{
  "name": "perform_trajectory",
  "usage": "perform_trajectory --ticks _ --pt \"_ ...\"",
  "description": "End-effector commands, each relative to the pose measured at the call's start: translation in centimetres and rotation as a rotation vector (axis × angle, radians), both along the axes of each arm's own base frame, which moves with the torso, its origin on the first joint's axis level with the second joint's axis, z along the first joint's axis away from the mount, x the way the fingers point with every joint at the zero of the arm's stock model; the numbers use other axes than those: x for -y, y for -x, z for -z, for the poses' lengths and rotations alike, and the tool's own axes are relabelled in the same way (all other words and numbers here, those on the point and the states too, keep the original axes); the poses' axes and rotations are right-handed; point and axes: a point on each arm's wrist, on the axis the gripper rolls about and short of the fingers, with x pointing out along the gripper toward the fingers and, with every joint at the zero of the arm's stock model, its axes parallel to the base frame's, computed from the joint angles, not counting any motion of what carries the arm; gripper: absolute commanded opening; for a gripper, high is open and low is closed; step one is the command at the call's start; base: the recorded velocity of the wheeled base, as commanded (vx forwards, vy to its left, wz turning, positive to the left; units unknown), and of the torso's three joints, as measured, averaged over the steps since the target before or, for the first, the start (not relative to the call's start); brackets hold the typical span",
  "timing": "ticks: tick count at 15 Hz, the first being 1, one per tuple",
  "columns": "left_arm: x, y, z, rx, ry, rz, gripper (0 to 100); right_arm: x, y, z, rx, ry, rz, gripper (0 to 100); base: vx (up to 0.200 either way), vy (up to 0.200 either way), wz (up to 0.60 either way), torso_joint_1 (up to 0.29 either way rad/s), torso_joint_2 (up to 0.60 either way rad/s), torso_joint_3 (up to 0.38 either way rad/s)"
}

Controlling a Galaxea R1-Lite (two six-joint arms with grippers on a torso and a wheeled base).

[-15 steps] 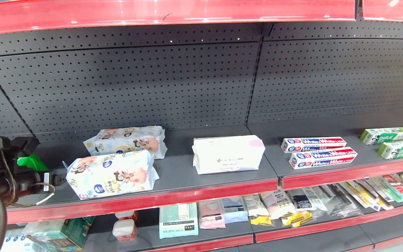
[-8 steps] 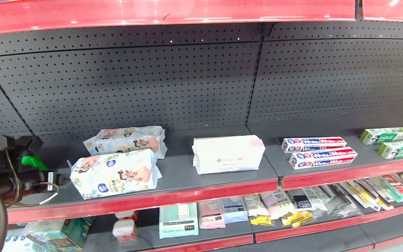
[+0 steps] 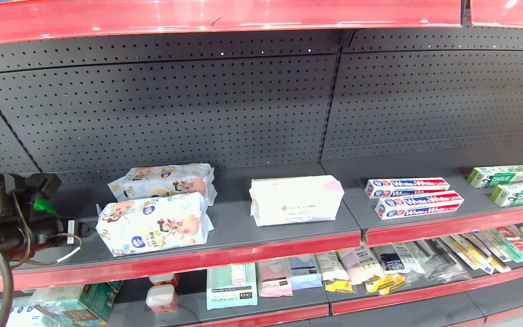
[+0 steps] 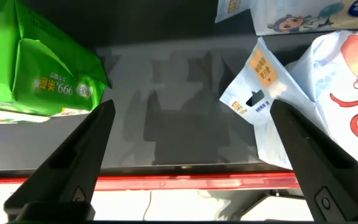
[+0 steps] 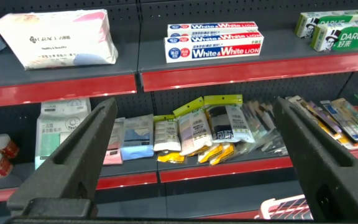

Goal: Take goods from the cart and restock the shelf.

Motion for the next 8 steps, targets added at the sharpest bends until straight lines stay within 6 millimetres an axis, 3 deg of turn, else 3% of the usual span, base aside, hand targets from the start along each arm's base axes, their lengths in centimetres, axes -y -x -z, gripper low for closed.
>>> perform_trajectory --ticks 1,8 --pt "0.04 0.02 0.03 -0.001 0.001 0.001 100 0.0 -0.01 0.0 -0.002 0.0 -0.001 100 0.0 0.0 0.0 0.0 0.0 0.0" --pt "0.43 -0.04 -0.11 0.004 -0.003 0.016 100 0.0 -0.01 0.0 -0.002 0.0 -0.001 100 0.0 0.0 0.0 0.0 0.0 0.0"
